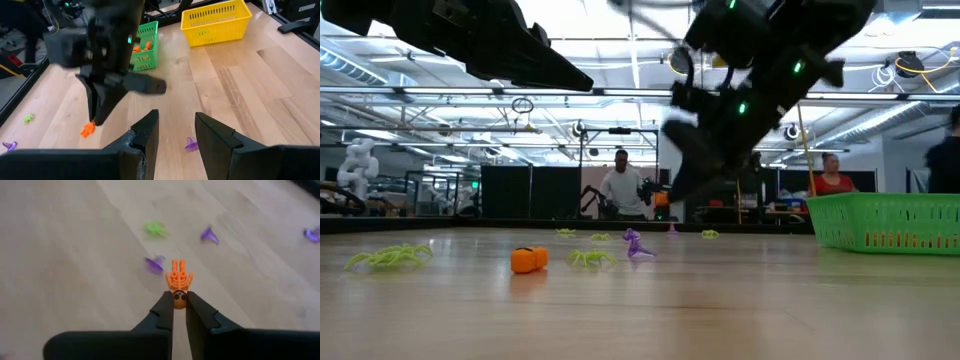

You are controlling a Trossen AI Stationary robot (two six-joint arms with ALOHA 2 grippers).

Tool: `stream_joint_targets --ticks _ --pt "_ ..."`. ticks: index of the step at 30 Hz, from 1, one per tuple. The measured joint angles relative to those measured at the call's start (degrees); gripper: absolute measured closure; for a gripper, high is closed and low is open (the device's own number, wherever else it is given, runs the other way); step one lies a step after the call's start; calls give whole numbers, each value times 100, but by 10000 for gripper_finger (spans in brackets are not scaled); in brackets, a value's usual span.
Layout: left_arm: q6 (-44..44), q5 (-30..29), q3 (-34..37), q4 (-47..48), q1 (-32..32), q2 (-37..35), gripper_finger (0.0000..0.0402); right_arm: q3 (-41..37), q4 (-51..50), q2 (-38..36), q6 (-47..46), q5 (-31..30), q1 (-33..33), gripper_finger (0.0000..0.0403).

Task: Sort Halloween decoration
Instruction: Put the orange skeleton toy into the green bin

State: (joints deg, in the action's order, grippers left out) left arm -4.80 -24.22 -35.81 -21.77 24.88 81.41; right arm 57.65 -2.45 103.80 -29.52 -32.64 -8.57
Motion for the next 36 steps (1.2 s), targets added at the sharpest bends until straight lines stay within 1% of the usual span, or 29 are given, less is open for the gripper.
stream_joint_targets --ticks 8,16,20,26,32,36 --pt "4 83 0 -48 0 0 275 4 -16 -725 436 -4 -501 393" --pt "22 164 0 -63 0 0 275 5 -353 -1476 709 -123 -1258 393" --pt "89 234 0 -263 15 0 275 7 -383 -1596 994 -648 -1725 392" --pt "105 346 0 -432 26 0 275 7 -392 -1612 1224 -1074 -2274 392" --pt "111 346 0 -439 26 0 275 7 -398 -1646 1398 -1086 -2733 392" --pt "149 346 0 -438 26 0 275 7 -620 -1919 1585 -1082 -2962 392"
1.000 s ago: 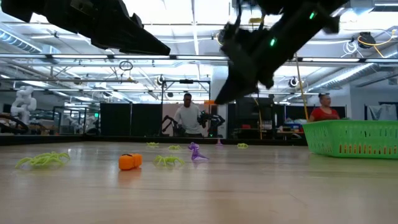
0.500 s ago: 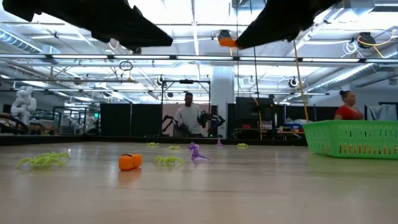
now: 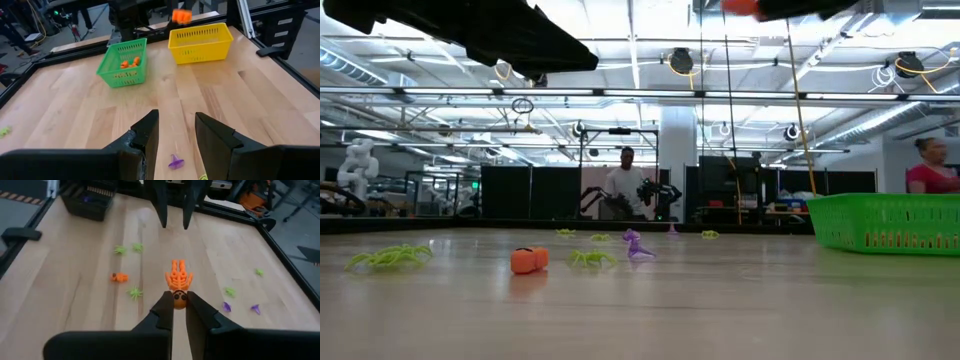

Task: Sort Halloween decoration
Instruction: Put the orange skeleton toy into the green bin

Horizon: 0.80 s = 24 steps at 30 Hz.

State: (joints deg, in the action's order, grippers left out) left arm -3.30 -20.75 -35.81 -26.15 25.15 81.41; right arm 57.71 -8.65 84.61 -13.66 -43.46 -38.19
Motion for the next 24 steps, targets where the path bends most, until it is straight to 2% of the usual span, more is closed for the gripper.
stream_joint_targets --ticks 6,10,16,21,24 --pt "-1 18 0 3 0 0 275 0 -1076 -872 -284 11 -363 392" --pt "-1 17 0 2 0 0 275 -18 -1420 -1278 -520 2 -624 392" --pt "-1 20 0 -39 0 0 275 -600 -845 -1450 -533 -34 -922 392" --pt "-1 20 0 -39 0 0 275 -1236 -125 -1452 -517 -433 -998 392" --pt "-3 20 0 -39 0 0 275 -1501 133 -1450 -485 -468 -987 392"
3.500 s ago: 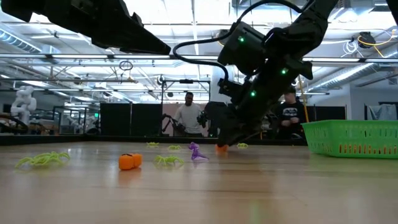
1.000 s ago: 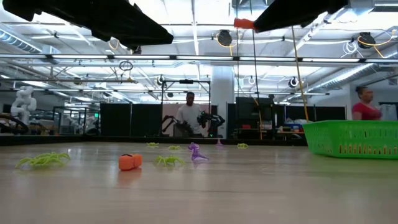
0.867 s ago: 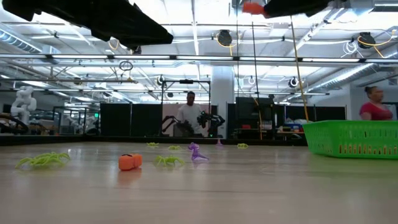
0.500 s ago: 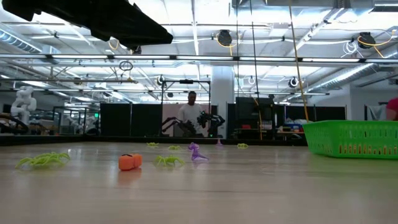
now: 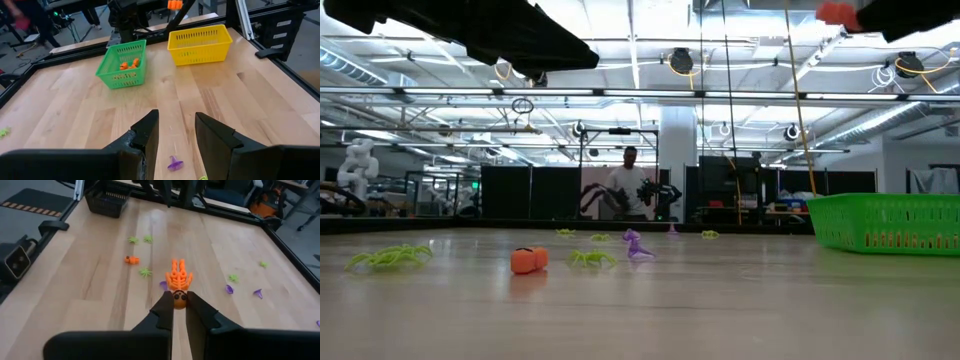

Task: Sort Halloween decoration
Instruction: Put the orange skeleton toy into the green bin

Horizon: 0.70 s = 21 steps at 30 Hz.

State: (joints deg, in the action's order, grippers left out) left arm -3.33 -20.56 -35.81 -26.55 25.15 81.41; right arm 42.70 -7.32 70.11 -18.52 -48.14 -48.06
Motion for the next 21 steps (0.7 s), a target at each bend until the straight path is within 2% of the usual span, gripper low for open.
stream_joint_targets --ticks 8,14,21 --pt "2 0 0 0 0 0 275 -116 395 -2 97 -6 44 392" --pt "2 0 0 0 0 0 275 -116 941 -2 809 10 44 392" --pt "2 0 0 0 -1 0 275 -116 967 -2 2051 13 44 392"
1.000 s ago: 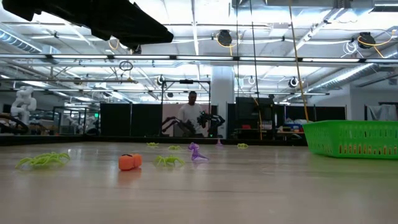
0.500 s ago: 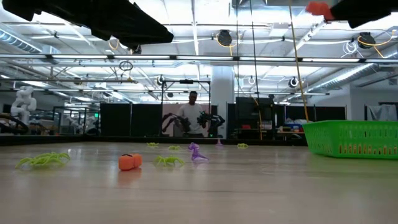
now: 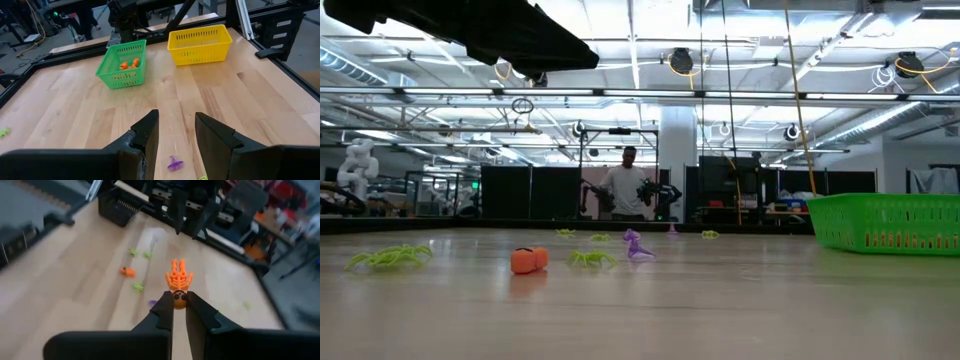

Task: Sort Halloween decoration
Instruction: Put the orange skeleton toy into the green bin

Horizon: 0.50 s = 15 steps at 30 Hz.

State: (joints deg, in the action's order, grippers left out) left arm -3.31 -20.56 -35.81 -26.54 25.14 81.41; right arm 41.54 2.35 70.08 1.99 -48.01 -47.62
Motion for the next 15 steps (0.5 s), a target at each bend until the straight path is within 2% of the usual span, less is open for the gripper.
stream_joint_targets --ticks 5,15 --pt "0 0 0 0 1 0 275 0 0 0 1355 0 0 392" --pt "0 0 0 0 -1 0 275 0 248 0 4635 -2 4 392"
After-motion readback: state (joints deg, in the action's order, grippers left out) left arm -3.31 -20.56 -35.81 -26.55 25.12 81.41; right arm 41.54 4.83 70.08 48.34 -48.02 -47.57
